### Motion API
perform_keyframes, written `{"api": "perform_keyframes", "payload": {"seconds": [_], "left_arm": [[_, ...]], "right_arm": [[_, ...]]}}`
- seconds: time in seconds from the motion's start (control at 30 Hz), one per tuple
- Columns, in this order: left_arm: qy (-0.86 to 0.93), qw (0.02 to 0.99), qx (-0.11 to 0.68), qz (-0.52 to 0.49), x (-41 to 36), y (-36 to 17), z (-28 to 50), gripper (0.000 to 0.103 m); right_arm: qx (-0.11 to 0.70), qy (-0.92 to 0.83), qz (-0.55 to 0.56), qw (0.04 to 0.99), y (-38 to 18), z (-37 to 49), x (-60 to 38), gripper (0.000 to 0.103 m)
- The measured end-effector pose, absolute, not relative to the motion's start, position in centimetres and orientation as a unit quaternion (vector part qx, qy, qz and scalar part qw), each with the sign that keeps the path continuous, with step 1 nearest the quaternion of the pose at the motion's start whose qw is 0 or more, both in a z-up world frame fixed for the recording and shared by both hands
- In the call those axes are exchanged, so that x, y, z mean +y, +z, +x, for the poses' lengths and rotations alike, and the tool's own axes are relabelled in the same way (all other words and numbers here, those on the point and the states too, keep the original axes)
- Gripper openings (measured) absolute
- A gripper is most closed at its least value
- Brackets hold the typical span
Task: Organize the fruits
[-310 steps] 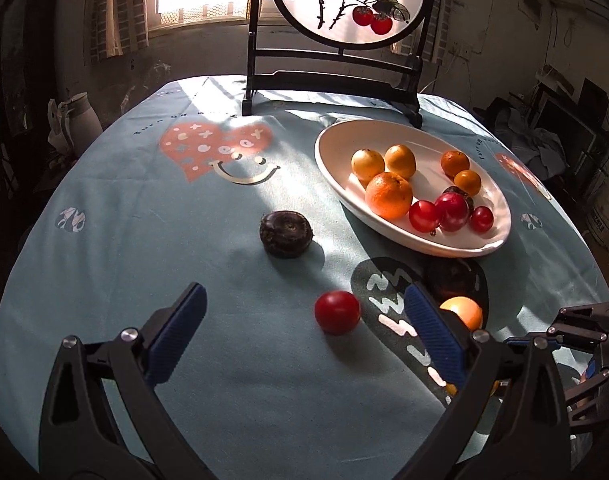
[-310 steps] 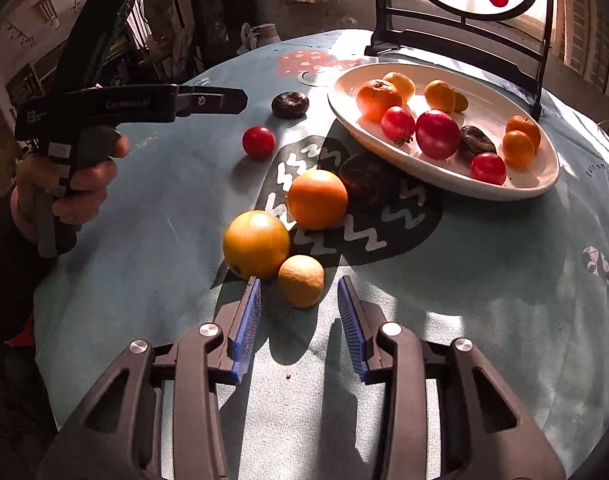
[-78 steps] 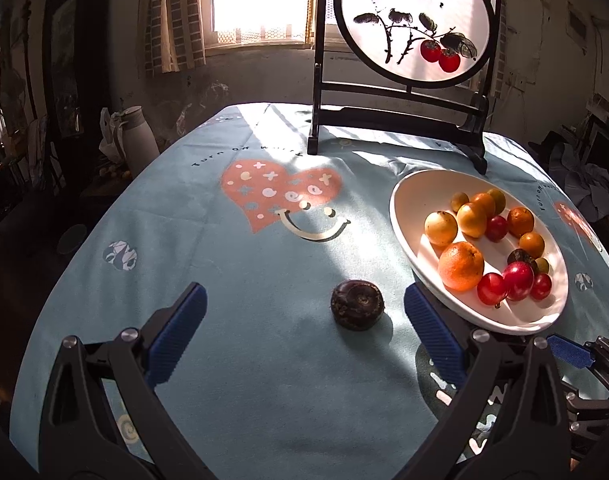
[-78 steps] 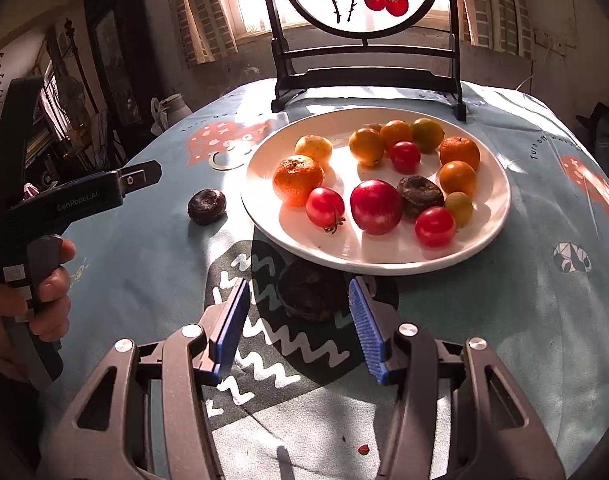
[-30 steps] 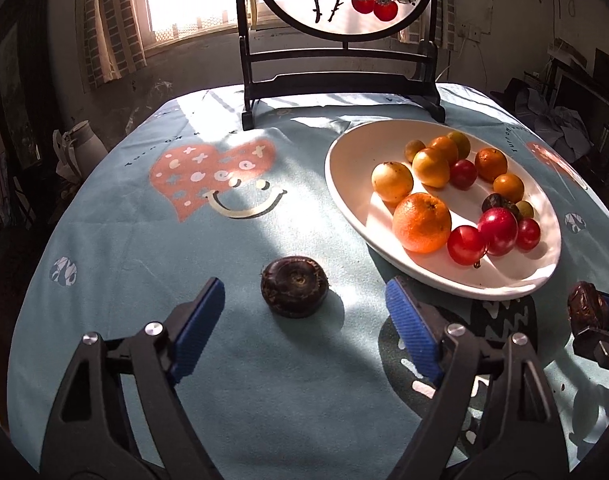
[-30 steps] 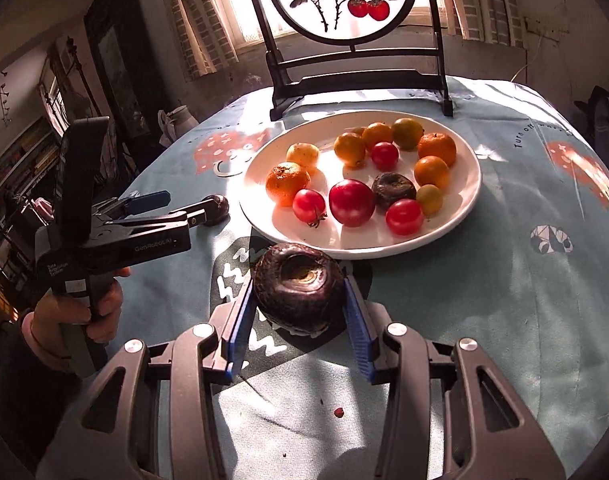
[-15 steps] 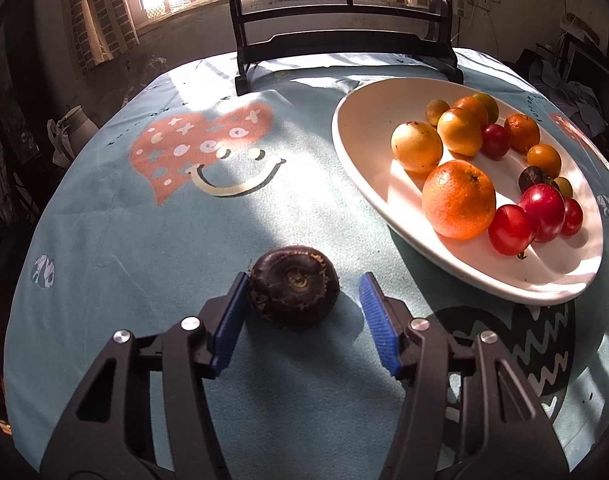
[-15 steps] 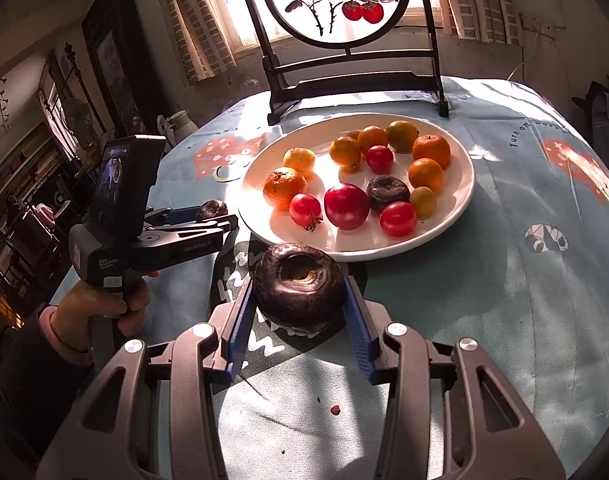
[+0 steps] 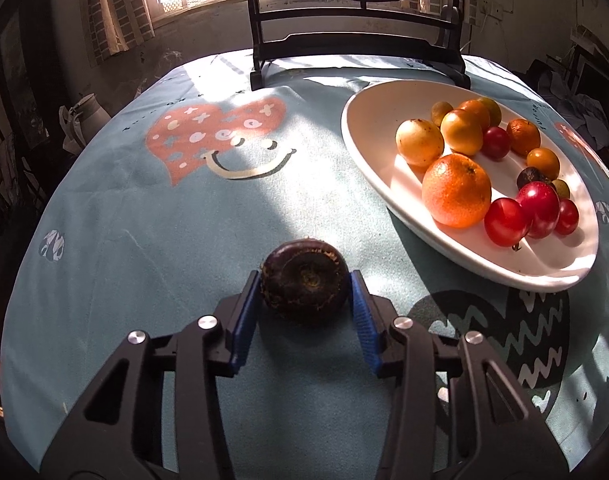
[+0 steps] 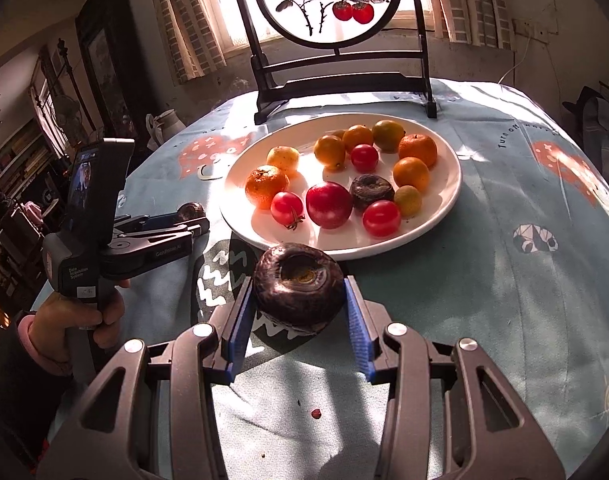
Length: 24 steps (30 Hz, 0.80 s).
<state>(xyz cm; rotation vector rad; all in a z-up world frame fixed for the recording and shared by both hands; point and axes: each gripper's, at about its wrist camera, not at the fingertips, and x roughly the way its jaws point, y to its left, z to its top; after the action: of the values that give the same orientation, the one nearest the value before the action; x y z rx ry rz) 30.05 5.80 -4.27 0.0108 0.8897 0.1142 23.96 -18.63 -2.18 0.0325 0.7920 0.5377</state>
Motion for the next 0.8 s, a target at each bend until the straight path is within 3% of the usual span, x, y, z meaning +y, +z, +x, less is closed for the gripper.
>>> {"api": "perform_keyframes", "payload": {"seconds": [0.47,0.8], "left_arm": [[-0.016,0.929,0.369,-0.026,1.5,0.3,23.0,0.045],[-0.054,0.939,0.34,-0.001,-1.2,3.8,28.0,0.045]], "right_arm": [[0.329,0.317,0.033,0.889,-0.4,20.9,-18.4,0.044],[0.289,0.236,0.077,0.925,2.3,26.9,-21.7,0.044]]}}
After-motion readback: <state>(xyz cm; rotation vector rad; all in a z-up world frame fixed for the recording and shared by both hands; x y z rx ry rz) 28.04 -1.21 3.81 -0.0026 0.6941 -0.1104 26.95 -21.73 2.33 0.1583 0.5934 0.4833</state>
